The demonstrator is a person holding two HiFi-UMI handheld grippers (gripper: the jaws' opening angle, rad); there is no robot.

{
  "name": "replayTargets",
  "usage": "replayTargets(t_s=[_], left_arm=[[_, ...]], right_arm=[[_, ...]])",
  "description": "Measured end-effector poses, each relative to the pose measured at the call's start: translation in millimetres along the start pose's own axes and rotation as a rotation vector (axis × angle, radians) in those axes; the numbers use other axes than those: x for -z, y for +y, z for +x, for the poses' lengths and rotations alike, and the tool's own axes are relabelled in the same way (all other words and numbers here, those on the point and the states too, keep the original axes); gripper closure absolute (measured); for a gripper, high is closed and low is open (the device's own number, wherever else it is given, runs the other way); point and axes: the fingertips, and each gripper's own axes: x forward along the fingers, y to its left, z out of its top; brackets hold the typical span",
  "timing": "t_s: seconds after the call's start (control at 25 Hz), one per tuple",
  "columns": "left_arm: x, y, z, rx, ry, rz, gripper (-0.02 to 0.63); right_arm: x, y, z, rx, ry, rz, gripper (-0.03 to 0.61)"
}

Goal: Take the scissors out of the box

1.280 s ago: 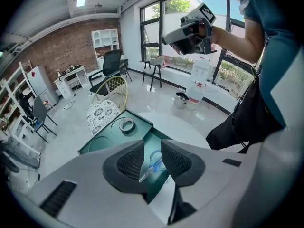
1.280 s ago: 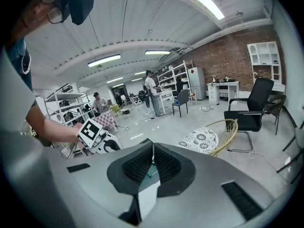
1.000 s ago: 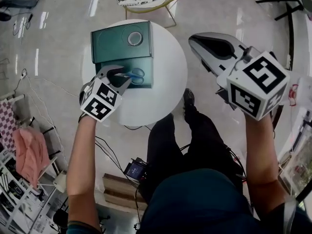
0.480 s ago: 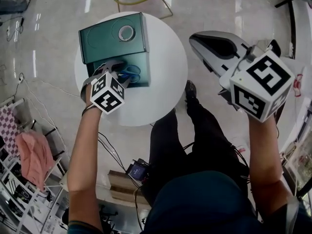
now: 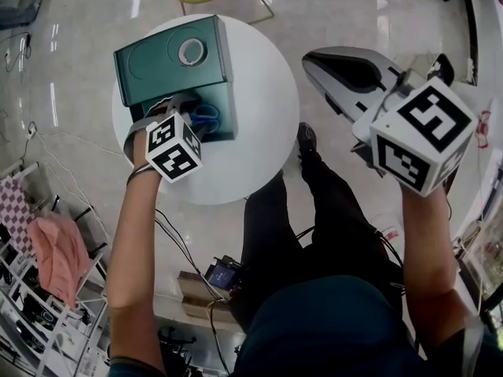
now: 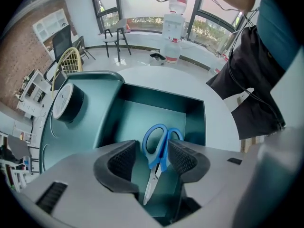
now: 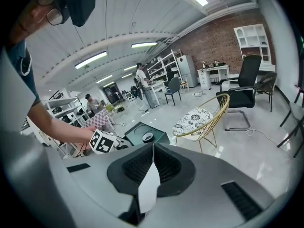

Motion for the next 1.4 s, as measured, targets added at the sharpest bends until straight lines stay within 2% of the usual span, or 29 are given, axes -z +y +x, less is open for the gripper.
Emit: replayTargets(t_s=[0.32, 0.6, 0.84, 1.12, 1.2, 1.4], left_arm=[[-3.0, 0.0, 3.0, 0.017, 0.078, 0.119, 0.383], [-3.7, -1.5, 3.3, 0.028, 0.081, 0.152, 0.38], [-3.9, -2.8, 1.9, 0.003, 0.091, 0.207, 0.373], [-4.5, -6.3, 5.4, 0.025, 0.074, 0.188, 0.376], [-2.6, -9.0, 5.5, 0.047, 0.05, 0.159, 0.425], [-1.3, -8.6, 5.3, 0.07, 0.0, 0.094, 0.427]], right_arm=[[7.3, -4.5, 1.0, 0.005, 0.008, 0.008, 0.54], [8.4, -2.0, 3.3, 0.003, 0.012, 0.011, 0.54], [10.0, 1.2, 6.1, -0.001, 0.017, 0.012, 0.54], [12.2, 1.5, 8.2, -0.005, 0.019, 0.016, 0.54], [11.9, 2.1, 9.4, -0.006, 0.02, 0.016, 0.54], [13.6, 3.9, 10.1, -0.01, 0.024, 0.017, 0.54]])
